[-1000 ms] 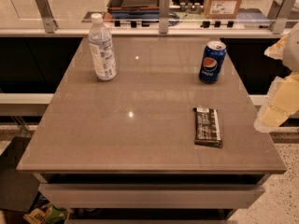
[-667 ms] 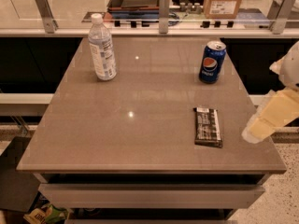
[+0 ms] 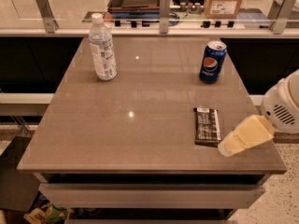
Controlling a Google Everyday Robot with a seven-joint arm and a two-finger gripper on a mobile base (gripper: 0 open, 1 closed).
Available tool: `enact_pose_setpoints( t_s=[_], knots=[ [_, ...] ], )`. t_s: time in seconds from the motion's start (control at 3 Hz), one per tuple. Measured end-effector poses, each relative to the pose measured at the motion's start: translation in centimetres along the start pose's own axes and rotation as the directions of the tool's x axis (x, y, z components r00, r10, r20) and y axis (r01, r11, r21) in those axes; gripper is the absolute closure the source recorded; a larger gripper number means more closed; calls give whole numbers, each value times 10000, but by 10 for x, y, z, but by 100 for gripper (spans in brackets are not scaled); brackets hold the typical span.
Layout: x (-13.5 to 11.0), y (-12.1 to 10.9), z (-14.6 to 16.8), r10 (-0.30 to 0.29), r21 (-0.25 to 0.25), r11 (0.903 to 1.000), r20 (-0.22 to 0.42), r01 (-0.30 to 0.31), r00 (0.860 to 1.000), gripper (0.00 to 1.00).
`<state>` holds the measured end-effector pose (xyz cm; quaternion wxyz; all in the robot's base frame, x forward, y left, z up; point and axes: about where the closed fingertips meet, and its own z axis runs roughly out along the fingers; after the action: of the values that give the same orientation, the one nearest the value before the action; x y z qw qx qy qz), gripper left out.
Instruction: Move rxbar chocolate near blue plastic bottle
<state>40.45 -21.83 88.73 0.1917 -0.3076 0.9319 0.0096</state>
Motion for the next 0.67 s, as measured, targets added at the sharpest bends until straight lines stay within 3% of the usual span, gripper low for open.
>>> enact_pose_setpoints(
  t_s=[0.33, 0.67],
  knots=[
    [3, -2, 21, 924, 206, 9954, 312, -931, 9952, 0],
    [-9, -10, 36, 1129, 503, 9915, 1250, -1199, 9857, 0]
  ],
)
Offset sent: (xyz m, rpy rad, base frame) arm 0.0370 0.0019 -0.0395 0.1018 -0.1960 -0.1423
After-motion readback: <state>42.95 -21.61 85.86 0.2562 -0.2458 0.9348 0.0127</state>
